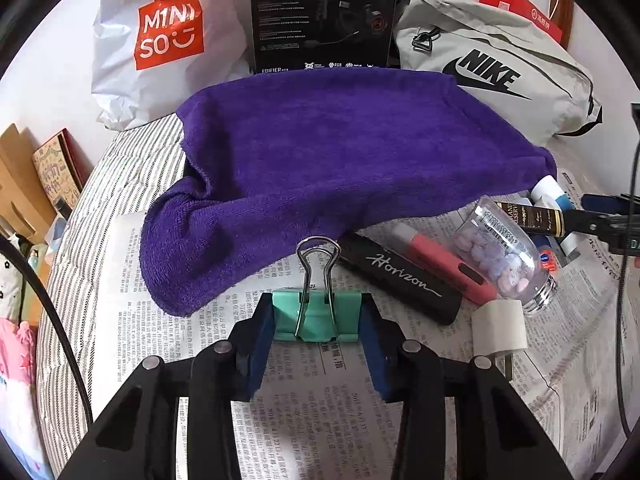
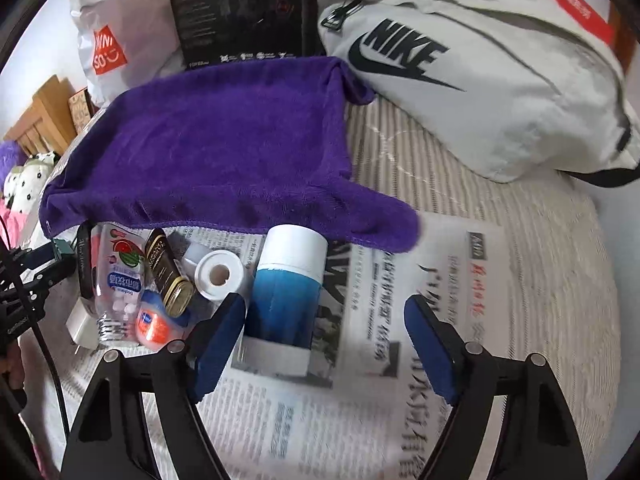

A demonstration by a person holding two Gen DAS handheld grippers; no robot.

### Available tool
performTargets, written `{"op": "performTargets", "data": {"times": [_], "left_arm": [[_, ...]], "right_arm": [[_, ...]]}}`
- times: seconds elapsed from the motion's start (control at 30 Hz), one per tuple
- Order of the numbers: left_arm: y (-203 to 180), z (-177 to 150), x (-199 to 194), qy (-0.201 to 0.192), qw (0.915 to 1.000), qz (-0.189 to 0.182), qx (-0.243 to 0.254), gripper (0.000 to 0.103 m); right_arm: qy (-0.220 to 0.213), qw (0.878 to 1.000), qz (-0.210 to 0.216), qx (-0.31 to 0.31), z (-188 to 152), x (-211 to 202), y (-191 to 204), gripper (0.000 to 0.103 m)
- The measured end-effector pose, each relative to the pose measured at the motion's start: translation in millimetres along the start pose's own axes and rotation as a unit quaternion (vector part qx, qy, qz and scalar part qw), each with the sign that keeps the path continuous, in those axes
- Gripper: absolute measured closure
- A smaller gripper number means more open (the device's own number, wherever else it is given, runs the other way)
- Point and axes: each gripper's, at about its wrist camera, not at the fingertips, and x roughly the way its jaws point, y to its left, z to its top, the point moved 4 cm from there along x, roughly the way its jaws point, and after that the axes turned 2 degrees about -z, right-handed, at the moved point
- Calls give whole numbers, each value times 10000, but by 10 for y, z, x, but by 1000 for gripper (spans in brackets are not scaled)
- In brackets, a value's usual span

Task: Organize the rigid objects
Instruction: 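Grasp the blue-white cylinder with the right tool while the left tool grasps the green binder clip, then carry the cylinder with the right tool onto the purple towel while the left tool places the clip there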

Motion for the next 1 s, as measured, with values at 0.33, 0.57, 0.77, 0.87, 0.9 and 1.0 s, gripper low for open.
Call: {"op": "performTargets", "data": {"times": [0.33, 0.57, 0.77, 0.87, 0.9, 1.0], "left_arm": [[8, -30, 5, -106, 9999, -27, -79, 64], [2, -10, 15, -19, 10000, -35, -22, 64], [3, -28, 3, 19, 9997, -5, -227, 64], [2, -55, -15, 28, 9994, -12, -356, 64], [0, -63, -25, 43, 9992, -32, -393, 64], [-8, -92, -58, 91, 9986, -158, -492, 64]], "right_arm": [[-148, 9997, 45, 163, -19, 226, 27, 26], [-32, 10000, 80, 16, 30, 223, 30, 46], [106, 9992, 377, 86, 54, 195, -96, 66], [173, 9987, 488, 35, 43, 178, -117, 66], [169, 9986, 500, 43, 23, 157, -131, 66], [110, 9980, 593, 163, -50, 71, -170, 67]]}}
